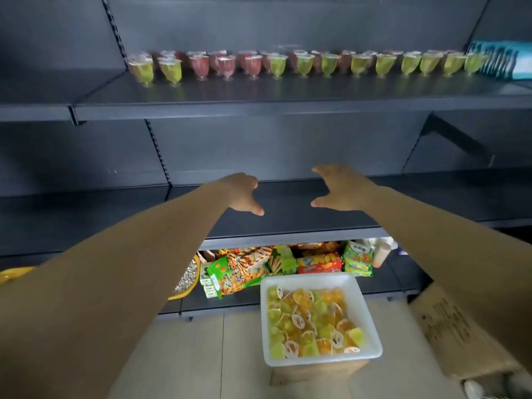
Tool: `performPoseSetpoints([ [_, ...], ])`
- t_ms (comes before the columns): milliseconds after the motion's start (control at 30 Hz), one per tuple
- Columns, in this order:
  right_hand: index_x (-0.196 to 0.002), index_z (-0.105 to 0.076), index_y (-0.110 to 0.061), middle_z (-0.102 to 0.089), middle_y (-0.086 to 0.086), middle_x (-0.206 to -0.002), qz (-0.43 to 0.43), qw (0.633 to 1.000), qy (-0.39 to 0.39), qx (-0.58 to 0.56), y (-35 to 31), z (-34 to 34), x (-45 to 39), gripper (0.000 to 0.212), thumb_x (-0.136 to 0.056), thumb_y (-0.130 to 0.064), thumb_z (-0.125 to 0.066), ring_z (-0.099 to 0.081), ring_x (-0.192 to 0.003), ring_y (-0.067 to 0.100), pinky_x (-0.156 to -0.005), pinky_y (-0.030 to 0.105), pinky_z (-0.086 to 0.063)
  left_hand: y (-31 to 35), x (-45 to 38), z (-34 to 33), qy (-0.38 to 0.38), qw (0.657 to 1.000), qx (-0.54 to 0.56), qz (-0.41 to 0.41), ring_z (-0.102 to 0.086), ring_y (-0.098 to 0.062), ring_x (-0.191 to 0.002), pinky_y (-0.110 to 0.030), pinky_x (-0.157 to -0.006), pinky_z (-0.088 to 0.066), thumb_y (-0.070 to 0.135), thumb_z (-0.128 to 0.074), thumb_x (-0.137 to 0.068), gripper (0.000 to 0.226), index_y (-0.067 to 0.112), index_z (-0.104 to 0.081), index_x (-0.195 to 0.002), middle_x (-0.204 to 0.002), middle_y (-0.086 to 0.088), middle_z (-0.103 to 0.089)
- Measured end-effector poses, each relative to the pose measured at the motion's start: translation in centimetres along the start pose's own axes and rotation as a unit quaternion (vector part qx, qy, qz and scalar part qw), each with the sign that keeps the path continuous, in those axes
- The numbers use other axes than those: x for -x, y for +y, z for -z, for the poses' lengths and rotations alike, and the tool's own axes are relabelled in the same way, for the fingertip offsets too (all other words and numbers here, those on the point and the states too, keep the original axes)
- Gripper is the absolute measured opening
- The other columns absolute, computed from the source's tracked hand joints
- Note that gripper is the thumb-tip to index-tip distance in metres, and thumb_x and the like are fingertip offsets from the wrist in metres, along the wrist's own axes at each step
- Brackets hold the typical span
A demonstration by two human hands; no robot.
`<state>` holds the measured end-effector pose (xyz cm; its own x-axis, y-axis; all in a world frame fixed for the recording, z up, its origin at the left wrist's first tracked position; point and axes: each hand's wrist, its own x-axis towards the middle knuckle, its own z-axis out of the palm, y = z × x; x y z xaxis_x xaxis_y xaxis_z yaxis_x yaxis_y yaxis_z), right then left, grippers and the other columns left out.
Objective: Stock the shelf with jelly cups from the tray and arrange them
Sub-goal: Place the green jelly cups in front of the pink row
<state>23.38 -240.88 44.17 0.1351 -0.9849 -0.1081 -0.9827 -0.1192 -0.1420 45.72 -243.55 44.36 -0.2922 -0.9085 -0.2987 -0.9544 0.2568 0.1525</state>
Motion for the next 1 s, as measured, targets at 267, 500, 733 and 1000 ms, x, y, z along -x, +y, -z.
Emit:
performPoseSetpoints([
  [267,-0.146,-0.029,-0.017,-0.038,0.008,-0.145,-0.047,0.990,-0.125,-0.054,12.8,-17.2,-3.6,0.075,-0.084,-0.036,-0.067,-0.042,-0.129,0.025,-0.101,0.033,-0.038,5.0,-11.8,-18.7,-0.129,0.989,0.071,0.001,-0.047,-0.026,-0.123,-0.034,-0.099,-0.042,0.040,-0.069,-0.082,0.071,0.009,-0.039,-0.138,-0.139,-0.010,-0.045],
  [500,-0.145,-0.032,-0.014,-0.041,0.007,-0.144,-0.100,0.952,-0.258,-0.128,22.7,-34.9,-6.4,0.071,-0.086,-0.036,-0.065,-0.042,-0.130,0.022,-0.100,0.029,-0.036,8.2,-20.6,-37.8,-0.223,0.954,0.175,0.098,-0.049,-0.025,-0.122,-0.031,-0.094,-0.042,0.034,-0.067,-0.084,0.064,0.007,-0.041,-0.136,-0.137,-0.011,-0.049],
  [733,-0.142,-0.037,-0.009,-0.044,0.009,-0.142,-0.144,0.914,-0.314,-0.211,27.0,-50.2,-8.7,0.066,-0.086,-0.029,-0.066,-0.044,-0.129,0.023,-0.102,0.030,-0.037,5.8,-25.2,-51.1,-0.238,0.939,0.182,0.170,-0.045,-0.027,-0.128,-0.034,-0.101,-0.039,0.032,-0.068,-0.084,0.068,0.005,-0.038,-0.138,-0.140,-0.014,-0.046],
  [1000,-0.145,-0.034,-0.010,-0.043,0.010,-0.145,-0.241,0.874,-0.286,-0.310,26.5,-60.7,-11.6,0.072,-0.086,-0.037,-0.065,-0.042,-0.131,0.025,-0.104,0.040,-0.041,4.6,-28.6,-57.9,-0.158,0.947,0.176,0.217,-0.039,-0.031,-0.131,-0.037,-0.105,-0.033,0.025,-0.063,-0.088,0.063,0.002,-0.035,-0.140,-0.141,-0.018,-0.043],
])
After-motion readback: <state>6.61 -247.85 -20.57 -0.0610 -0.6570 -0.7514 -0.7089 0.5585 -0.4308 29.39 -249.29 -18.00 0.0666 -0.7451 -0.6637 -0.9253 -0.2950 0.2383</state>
